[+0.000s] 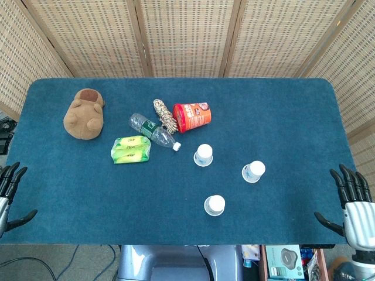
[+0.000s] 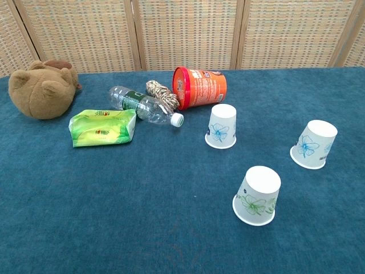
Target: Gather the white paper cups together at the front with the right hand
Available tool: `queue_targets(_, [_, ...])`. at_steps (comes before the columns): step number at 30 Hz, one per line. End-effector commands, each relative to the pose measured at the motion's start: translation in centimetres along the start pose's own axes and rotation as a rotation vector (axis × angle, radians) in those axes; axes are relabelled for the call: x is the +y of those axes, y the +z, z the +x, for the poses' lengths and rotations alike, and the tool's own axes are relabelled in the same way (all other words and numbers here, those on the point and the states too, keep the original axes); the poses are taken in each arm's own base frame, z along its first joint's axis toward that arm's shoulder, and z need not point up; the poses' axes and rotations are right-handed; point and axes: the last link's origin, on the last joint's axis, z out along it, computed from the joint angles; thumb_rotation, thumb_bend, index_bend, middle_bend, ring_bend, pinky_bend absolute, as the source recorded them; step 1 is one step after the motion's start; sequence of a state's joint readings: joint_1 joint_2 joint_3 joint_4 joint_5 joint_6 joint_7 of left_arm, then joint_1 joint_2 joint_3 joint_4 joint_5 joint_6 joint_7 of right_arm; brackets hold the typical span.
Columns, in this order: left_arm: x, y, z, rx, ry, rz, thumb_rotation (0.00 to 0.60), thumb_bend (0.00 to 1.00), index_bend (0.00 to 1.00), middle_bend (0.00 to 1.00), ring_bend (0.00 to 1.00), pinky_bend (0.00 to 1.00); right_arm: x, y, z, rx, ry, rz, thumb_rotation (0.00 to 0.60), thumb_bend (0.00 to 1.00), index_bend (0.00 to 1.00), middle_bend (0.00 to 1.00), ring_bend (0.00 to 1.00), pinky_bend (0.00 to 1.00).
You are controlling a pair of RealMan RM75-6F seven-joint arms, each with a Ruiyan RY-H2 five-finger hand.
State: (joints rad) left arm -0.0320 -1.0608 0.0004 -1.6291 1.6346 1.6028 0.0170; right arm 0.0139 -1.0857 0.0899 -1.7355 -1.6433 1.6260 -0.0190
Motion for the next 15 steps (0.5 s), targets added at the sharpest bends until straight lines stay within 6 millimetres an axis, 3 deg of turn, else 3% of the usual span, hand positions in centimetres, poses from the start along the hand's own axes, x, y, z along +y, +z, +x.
queue_targets(1, [0.1,0.2,-0.3,-0.010,0.006,0.001,0.600,0.17,0.00,0.00,0.00,0.00,-1.4,4.5,-0.9,-0.071,-0.015,0.131,0.600,0.01,0.07,0.11,0.00,0.03])
queue_targets(8, [0.2,0.8,-0.8,-0.022,0.018,0.011,0.600,0.17,0.00,0.00,0.00,0.00,-4.2,10.7,-3.9,-0.285,0.016,0.243,0.600,0.06,0.07,0.13,0.00,0.07])
queue_targets(15, [-0.3,1.5,-1.3,-0.041,0.026,0.036,0.600,0.17,0.00,0.00,0.00,0.00,-5.8,14.0,-8.2,-0.421,0.013,0.204,0.600,0.08,0.08,0.15,0.02,0.07])
